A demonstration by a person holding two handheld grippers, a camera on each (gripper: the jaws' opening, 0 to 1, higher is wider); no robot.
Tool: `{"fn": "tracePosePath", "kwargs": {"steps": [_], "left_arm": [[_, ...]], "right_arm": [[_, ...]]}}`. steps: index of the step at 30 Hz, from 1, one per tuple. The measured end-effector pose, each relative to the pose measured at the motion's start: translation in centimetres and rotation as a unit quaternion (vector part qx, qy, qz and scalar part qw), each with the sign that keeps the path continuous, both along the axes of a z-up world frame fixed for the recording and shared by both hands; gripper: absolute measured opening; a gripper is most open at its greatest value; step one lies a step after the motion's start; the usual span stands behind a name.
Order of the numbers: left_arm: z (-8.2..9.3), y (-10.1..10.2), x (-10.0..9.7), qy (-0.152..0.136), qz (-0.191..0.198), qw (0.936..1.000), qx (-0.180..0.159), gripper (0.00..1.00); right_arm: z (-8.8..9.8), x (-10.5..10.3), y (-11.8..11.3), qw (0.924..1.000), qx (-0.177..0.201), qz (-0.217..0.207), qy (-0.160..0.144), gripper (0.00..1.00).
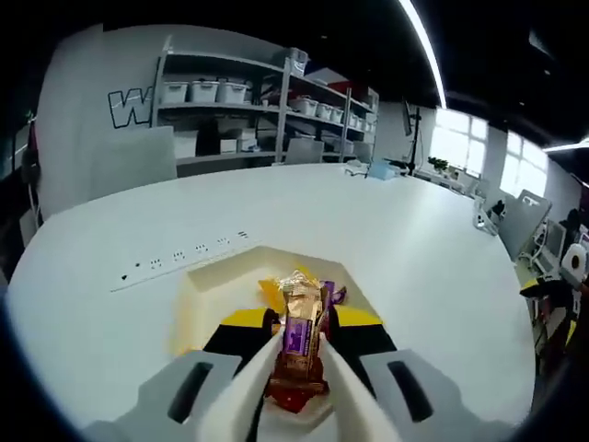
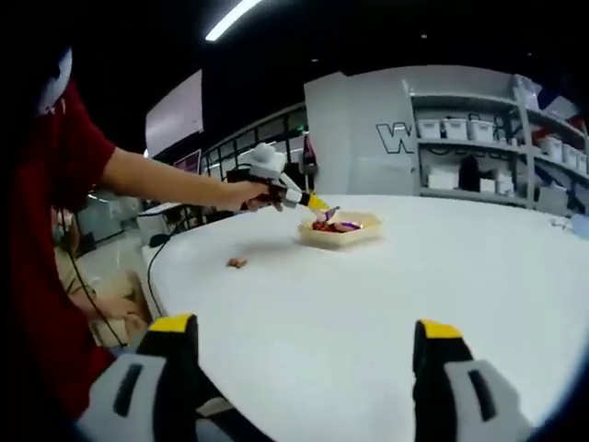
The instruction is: Place the target food into the container with the food tongs after gripping and lifting it, then release it inside without dropping or visibly crushing the food.
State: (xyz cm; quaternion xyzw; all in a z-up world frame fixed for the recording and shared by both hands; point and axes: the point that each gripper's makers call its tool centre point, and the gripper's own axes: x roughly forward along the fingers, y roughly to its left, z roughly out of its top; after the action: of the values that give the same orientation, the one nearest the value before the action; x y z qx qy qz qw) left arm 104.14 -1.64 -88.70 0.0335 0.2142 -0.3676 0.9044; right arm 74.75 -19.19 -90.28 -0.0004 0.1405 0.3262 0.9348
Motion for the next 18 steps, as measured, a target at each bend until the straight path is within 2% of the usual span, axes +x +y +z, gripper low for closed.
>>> {"fn": "tracePosePath", "kwargs": {"steps": [7, 10, 13, 18], "left_arm": [[0.4, 0.1, 0.4, -0.009, 0.003, 0.9999, 0.007, 0.23], [1.1, 0.1, 0.4, -0.015, 0.002, 0.9999, -0.004, 0.26], [1.6, 0.2, 0.1, -0.026, 0.002, 0.9997, -0.002, 0.27], [2.2, 1.0, -1.0, -0.035, 0.0, 0.9994, 0.002, 0.27]], "right_arm": [[0.4, 0.1, -0.2, 0.9999, 0.001, -0.005, -0.01, 0.99], [0.3, 0.1, -0.2, 1.0, 0.004, -0.005, -0.007, 0.99], [0.2, 0.0, -0.2, 1.0, 0.005, -0.004, -0.001, 0.99], [0.8, 0.0, 0.0, 0.9999, 0.011, -0.005, -0.01, 0.99]]}}
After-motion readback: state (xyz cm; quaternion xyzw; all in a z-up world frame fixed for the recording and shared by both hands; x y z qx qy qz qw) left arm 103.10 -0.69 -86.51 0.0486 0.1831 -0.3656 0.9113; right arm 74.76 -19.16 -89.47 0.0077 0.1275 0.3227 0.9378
